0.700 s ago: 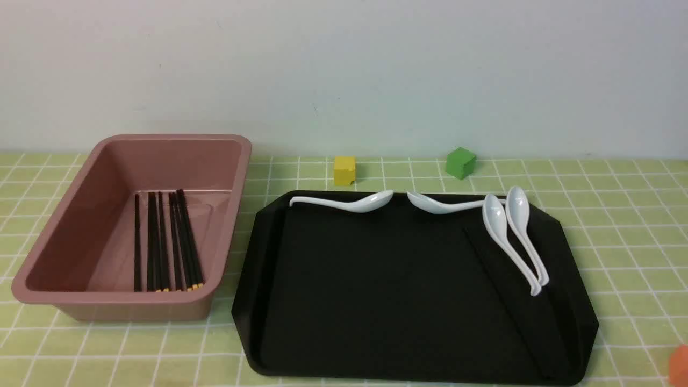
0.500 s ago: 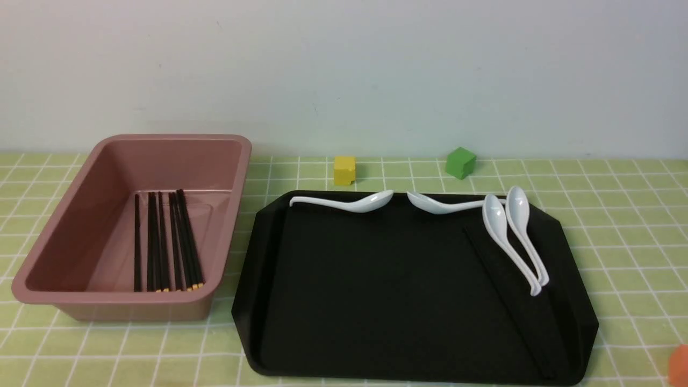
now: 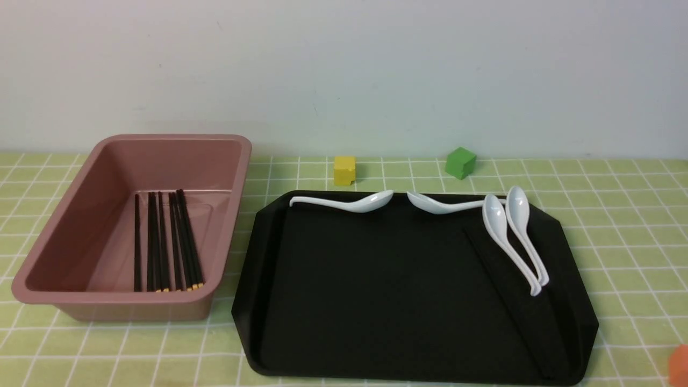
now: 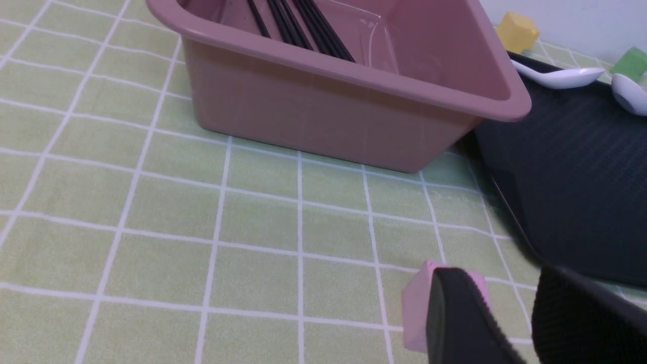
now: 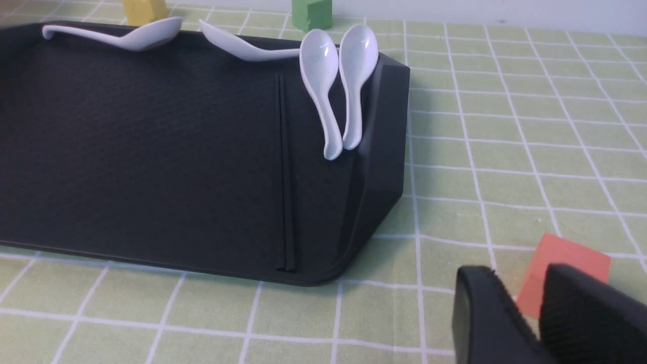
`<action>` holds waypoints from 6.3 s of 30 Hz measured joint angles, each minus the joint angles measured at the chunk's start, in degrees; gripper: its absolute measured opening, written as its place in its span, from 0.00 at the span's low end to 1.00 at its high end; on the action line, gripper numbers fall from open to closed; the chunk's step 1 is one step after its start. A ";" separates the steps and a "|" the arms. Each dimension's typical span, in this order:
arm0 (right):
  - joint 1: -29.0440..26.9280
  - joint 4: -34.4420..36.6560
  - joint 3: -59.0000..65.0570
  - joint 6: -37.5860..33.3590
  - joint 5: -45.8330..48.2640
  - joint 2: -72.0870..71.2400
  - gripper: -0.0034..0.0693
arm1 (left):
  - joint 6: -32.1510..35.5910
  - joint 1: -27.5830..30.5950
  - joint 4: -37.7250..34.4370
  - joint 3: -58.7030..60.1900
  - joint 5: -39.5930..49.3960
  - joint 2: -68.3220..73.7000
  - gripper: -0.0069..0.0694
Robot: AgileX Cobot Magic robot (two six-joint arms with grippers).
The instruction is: On green tablecloth take chopsticks from black tray and put them in box.
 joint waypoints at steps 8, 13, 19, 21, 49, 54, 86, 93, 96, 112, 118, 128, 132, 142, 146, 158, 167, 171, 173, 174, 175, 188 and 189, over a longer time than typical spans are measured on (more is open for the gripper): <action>0.00 0.00 -0.05 0.00 0.07 0.00 0.33 | 0.00 0.00 0.00 0.00 0.00 0.00 0.40; 0.00 0.00 -0.05 0.00 0.07 0.00 0.35 | 0.00 0.00 0.00 0.00 0.00 0.00 0.40; 0.00 0.00 -0.05 0.18 -0.07 0.00 0.35 | 0.00 0.00 0.00 0.00 0.00 0.00 0.40; 0.00 2.66 0.01 2.58 -1.05 0.00 0.36 | 0.00 0.00 0.00 0.00 0.00 0.00 0.40; 0.10 24.53 -31.08 -6.49 22.97 39.06 0.10 | 0.00 0.00 0.00 0.00 0.00 0.00 0.40; 0.51 22.96 -37.54 -12.40 32.49 61.35 0.03 | 0.00 0.00 0.00 0.00 0.00 0.00 0.40; 11.54 5.10 -61.09 -2.13 21.51 105.99 0.35 | 0.00 0.00 0.00 0.00 0.00 0.00 0.40; 11.54 4.06 -61.83 -2.13 24.76 105.00 0.20 | 0.00 0.00 0.00 0.00 0.00 0.00 0.40; 11.60 4.06 -63.11 -2.13 29.66 102.43 0.20 | 0.00 0.00 0.00 0.00 0.00 0.00 0.40; 29.74 23.11 -90.57 -7.55 37.33 98.06 0.20 | 0.00 0.00 0.00 0.00 0.00 0.00 0.40; 36.11 25.41 -109.32 -7.66 33.40 114.63 0.20 | 0.00 0.00 0.00 0.00 0.00 0.00 0.40; 41.22 27.22 -129.49 -7.54 15.28 137.29 0.27 | 0.00 0.00 0.00 0.00 0.00 0.00 0.40; 41.22 27.37 -129.77 -7.49 12.95 140.00 0.41 | 0.00 0.00 0.00 0.00 0.00 0.00 0.40; 40.42 20.38 -130.77 -9.01 30.51 135.22 0.47 | 0.00 0.00 0.05 0.00 0.00 0.00 0.40; 38.68 12.22 -133.20 -9.01 47.69 127.42 0.26 | 0.00 0.00 0.05 0.00 0.00 0.00 0.40; 36.94 5.34 -130.23 -0.61 51.95 98.79 0.03 | 0.00 0.00 0.05 0.00 0.00 0.00 0.40; 36.94 3.94 -98.43 -0.61 52.33 65.05 0.03 | 0.00 0.00 0.05 0.00 0.00 0.00 0.40; 36.94 2.42 -78.58 -0.56 43.24 48.51 0.03 | 0.00 0.00 0.05 0.00 0.00 0.00 0.40; 36.94 2.44 -68.11 -0.50 33.95 41.05 0.04 | 0.00 0.00 0.05 0.00 0.00 0.00 0.40; 36.94 2.49 -63.66 -0.44 29.78 38.17 0.04 | 0.00 0.00 0.05 0.00 0.00 0.00 0.40; 36.94 2.50 -58.43 -0.34 24.87 35.11 0.04 | 0.00 0.00 0.05 0.00 0.00 0.00 0.40; 36.94 2.50 -28.26 -0.16 -6.41 21.26 0.05 | 0.00 0.00 0.05 0.00 0.00 0.00 0.40; 36.94 2.50 -27.24 -0.16 -6.57 21.27 0.05 | 0.00 0.00 0.05 0.00 0.00 0.00 0.40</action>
